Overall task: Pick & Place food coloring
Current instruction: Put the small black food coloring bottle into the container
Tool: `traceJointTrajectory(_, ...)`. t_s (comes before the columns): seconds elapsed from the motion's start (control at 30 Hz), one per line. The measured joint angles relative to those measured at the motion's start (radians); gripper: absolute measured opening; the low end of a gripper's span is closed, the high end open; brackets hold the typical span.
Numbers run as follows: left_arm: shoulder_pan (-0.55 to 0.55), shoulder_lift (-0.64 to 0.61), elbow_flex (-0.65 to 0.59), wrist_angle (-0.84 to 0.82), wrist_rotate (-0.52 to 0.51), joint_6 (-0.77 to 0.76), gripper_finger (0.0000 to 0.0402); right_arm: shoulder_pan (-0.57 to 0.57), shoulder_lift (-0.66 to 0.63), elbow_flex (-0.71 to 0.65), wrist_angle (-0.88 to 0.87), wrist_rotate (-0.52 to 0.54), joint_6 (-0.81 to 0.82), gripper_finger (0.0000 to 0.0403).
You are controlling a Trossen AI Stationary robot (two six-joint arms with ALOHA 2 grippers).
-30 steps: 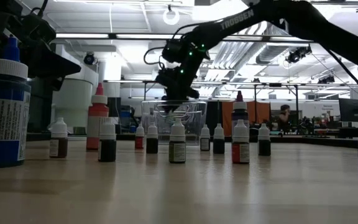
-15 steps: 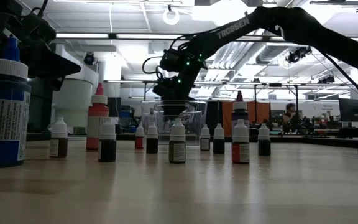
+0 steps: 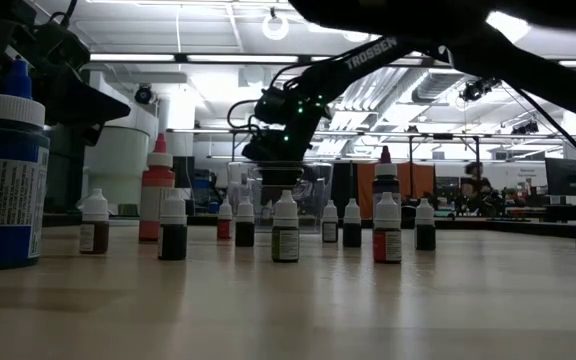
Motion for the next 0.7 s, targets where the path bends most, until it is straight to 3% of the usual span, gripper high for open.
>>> traceJointTrajectory(0.53, 0.000, 0.000, 0.000, 0.000, 0.001, 0.000, 0.0001, 0.001, 0.009, 0.000, -0.011, -0.004, 0.024, 0.0071)
traceJointTrajectory(0.7, 0.000, 0.000, 0.000, 0.000, 0.001, 0.000, 0.0001, 0.001, 0.009, 0.000, -0.010, -0.010, 0.023, 0.0093)
